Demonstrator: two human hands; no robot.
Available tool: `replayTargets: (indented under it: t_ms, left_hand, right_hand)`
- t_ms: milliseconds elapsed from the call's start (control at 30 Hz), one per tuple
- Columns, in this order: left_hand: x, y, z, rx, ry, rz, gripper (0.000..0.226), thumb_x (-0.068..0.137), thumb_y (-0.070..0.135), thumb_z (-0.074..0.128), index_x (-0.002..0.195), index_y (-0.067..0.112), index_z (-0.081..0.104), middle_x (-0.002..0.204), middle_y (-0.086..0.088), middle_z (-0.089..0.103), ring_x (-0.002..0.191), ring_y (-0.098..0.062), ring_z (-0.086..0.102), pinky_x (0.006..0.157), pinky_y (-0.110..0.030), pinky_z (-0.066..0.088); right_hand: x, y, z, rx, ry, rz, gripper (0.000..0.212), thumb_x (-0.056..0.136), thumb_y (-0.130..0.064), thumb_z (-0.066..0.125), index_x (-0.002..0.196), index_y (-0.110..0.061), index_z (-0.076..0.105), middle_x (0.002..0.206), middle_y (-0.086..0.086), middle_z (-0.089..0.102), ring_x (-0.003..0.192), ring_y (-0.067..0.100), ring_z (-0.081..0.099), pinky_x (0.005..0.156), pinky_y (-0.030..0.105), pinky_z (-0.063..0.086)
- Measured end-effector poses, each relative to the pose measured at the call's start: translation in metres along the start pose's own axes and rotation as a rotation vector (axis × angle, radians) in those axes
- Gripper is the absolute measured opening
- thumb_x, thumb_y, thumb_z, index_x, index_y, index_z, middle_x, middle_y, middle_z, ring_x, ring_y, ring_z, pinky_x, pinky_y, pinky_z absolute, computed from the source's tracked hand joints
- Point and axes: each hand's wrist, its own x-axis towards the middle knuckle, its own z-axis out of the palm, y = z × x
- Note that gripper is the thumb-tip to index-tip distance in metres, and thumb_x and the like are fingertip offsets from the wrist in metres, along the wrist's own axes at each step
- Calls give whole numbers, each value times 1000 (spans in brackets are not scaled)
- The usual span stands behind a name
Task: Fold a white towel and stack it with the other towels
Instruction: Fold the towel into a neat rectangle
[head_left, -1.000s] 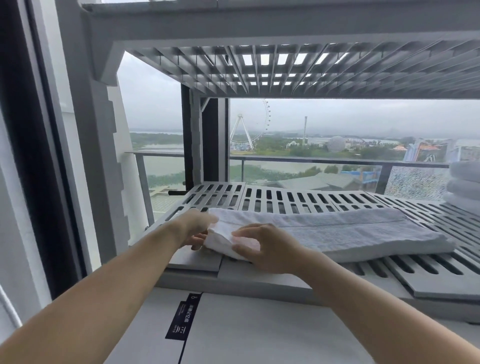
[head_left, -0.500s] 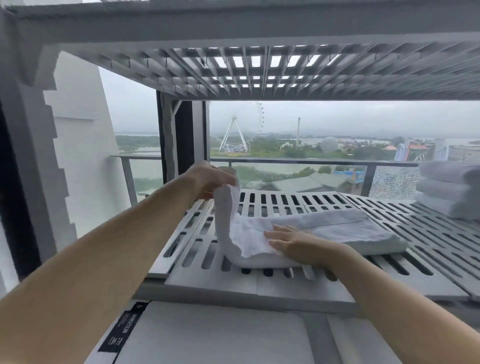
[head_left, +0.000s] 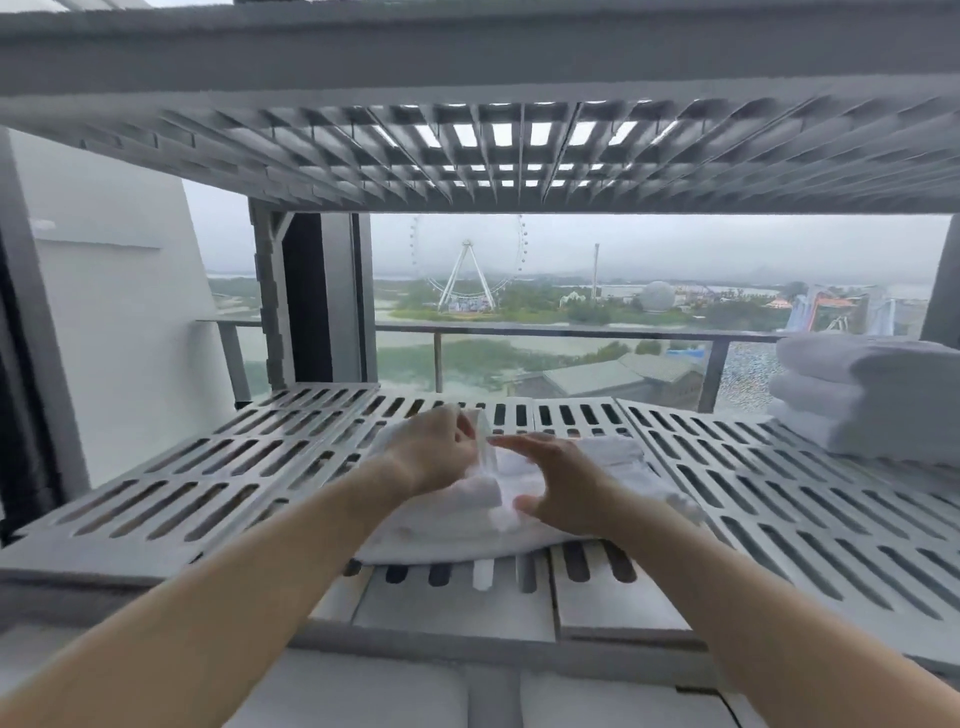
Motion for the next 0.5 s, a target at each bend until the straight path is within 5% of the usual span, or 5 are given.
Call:
replayTargets:
  t_ms: [100, 267, 367, 500]
  left_hand:
    - [-14, -26, -9, -16, 92, 125, 13, 92, 18, 49, 101, 22, 57, 100, 7, 64, 91, -9, 59, 70, -16, 42]
    - [-36, -51, -5, 41, -35, 221, 32, 98, 39, 33, 84, 20, 56, 93, 4, 55, 93, -15, 52, 81, -30, 39]
    - [-44, -60, 4, 150, -39, 182, 62, 91, 59, 31, 133, 16, 46, 146, -5, 37, 137, -17, 27, 113, -34, 19]
    - [-48, -68, 11, 292, -129, 189, 97, 77, 79, 32, 149, 16, 11, 157, -4, 8, 144, -15, 3, 113, -29, 0]
  right_hand:
    - [9, -7, 3, 49, -31, -30, 64, 81, -5, 52, 136, -35, 40, 139, -2, 45, 121, 15, 46, 91, 19, 36]
    - [37, -27, 9, 154, 117, 196, 43, 90, -22, 46, 133, -19, 43, 135, 8, 48, 119, 23, 49, 96, 31, 38]
    - [52, -41, 17, 210, -16, 389, 60, 88, -40, 55, 134, -7, 34, 125, 14, 52, 110, 28, 53, 86, 33, 44]
    - [65, -56, 31, 182, -93, 494, 75, 85, -46, 58, 137, -5, 23, 122, 14, 54, 111, 29, 53, 95, 39, 46]
